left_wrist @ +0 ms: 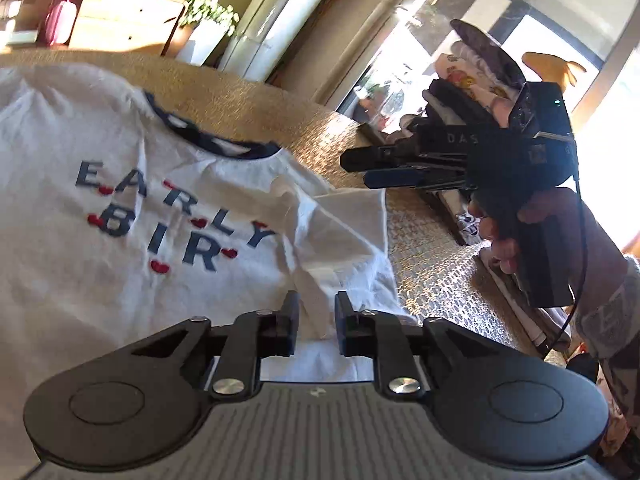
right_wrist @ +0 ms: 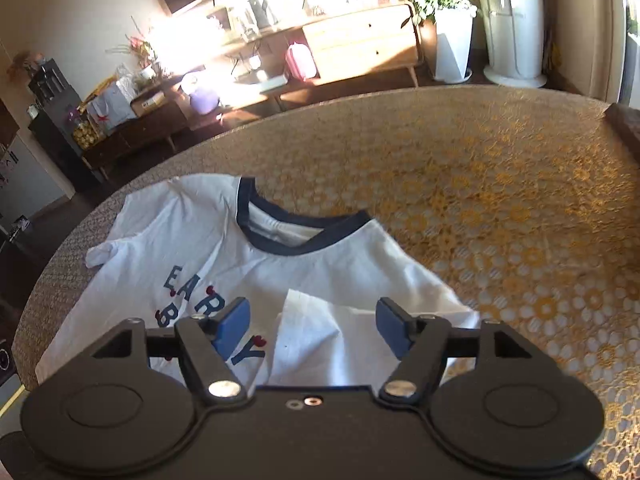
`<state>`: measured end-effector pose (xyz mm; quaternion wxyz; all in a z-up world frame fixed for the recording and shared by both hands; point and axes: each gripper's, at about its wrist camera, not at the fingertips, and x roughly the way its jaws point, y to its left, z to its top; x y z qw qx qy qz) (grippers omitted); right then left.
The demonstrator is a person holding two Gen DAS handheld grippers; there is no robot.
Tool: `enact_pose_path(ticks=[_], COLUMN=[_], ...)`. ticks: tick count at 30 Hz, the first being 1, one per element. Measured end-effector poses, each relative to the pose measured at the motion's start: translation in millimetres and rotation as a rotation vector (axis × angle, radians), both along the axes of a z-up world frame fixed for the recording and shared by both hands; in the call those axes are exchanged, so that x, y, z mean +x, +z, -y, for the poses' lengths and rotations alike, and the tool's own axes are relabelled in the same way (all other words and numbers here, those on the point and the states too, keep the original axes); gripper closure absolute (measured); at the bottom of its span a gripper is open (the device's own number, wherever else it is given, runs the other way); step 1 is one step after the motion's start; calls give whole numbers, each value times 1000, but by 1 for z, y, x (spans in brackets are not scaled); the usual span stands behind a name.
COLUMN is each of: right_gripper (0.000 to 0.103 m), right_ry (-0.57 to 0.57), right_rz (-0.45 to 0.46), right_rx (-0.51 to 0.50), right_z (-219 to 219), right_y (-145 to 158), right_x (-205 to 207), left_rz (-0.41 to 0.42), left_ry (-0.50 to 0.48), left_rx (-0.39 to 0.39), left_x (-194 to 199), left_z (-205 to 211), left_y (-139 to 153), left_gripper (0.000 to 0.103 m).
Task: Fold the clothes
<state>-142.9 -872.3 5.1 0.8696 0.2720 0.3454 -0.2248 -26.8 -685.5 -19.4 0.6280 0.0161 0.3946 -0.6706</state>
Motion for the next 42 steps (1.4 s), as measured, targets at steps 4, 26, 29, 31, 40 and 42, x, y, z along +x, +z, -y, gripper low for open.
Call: enact_pose_path(ticks=[4, 26, 29, 31, 40, 42], right_gripper=[0, 0, 0, 0, 0, 0], right_ry=[-27, 44, 122, 156, 330, 408], right_rz=[-67, -108, -157, -174, -133, -155], right_rx=[-43, -134, -131, -122, -106, -125], right_z=[7, 40, 41, 41, 2, -18], right_y=[1, -11, -20, -28, -24, -21], right_x=[-21, -25, -6, 3, 8, 10], left_rz=[89, 182, 197, 186, 170, 155], left_ry=[-91, -219, -245, -271, -273, -251], left_rx=[-138, -75, -77, -76, 18, 11], left_x=[-26, -51, -58, -58, -41, -35], left_z=[12, 44, 50, 48, 22, 13], left_y=[26, 5, 7, 4, -17, -12], left_gripper=[36, 37, 37, 37, 37, 37])
